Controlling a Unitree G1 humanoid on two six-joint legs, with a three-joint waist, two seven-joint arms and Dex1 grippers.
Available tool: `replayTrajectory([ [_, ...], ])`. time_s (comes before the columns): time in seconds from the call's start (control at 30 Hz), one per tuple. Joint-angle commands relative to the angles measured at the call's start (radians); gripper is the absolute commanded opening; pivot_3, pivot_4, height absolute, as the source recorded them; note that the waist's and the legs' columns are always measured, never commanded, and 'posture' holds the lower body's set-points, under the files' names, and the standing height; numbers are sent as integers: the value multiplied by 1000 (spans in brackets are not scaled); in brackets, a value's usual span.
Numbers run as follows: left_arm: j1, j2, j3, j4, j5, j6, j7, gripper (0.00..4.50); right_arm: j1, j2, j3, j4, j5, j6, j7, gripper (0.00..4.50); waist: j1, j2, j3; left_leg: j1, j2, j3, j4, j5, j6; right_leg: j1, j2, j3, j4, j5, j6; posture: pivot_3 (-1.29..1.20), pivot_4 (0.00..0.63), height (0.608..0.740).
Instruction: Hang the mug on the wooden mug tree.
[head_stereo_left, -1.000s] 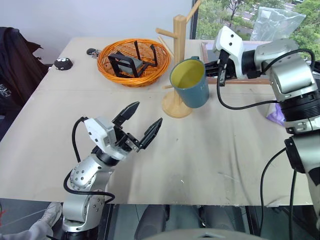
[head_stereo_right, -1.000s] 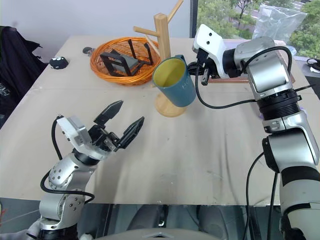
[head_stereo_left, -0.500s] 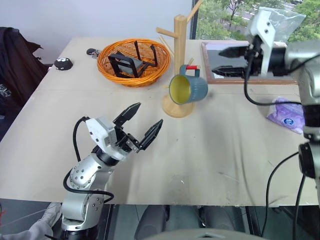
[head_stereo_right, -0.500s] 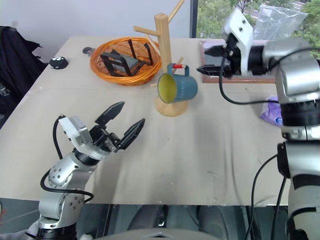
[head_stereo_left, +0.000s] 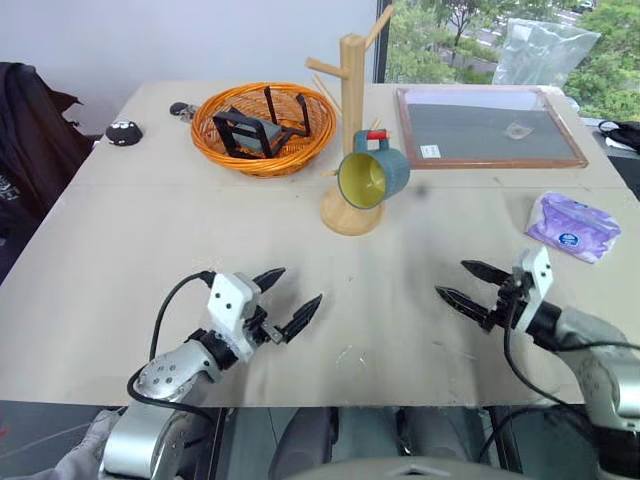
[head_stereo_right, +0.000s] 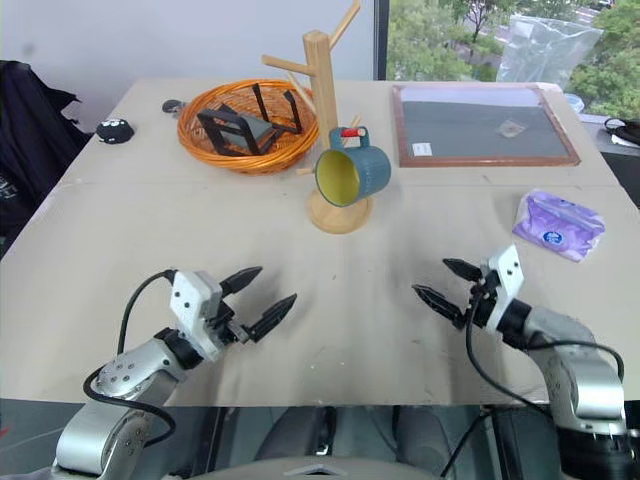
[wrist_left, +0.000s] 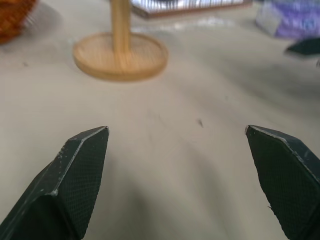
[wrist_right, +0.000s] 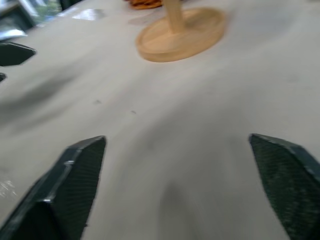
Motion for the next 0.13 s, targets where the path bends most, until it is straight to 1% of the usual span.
replayTrajectory([
  [0.03,28,40,23,7,12,-12,-38,4500,88,35,-24,47,-70,-241,-41,4458,3,0,0,3,1,-1,-1,0,0,2,1,-1,-1,0,0,0,150,740],
  [0.13,32,57,37,25,-1,-20,-64,4500,127,54,-28,66,-56,-298,-61,4458,4,1,0,2,1,-1,-1,0,0,2,1,-1,-1,0,0,0,150,740],
])
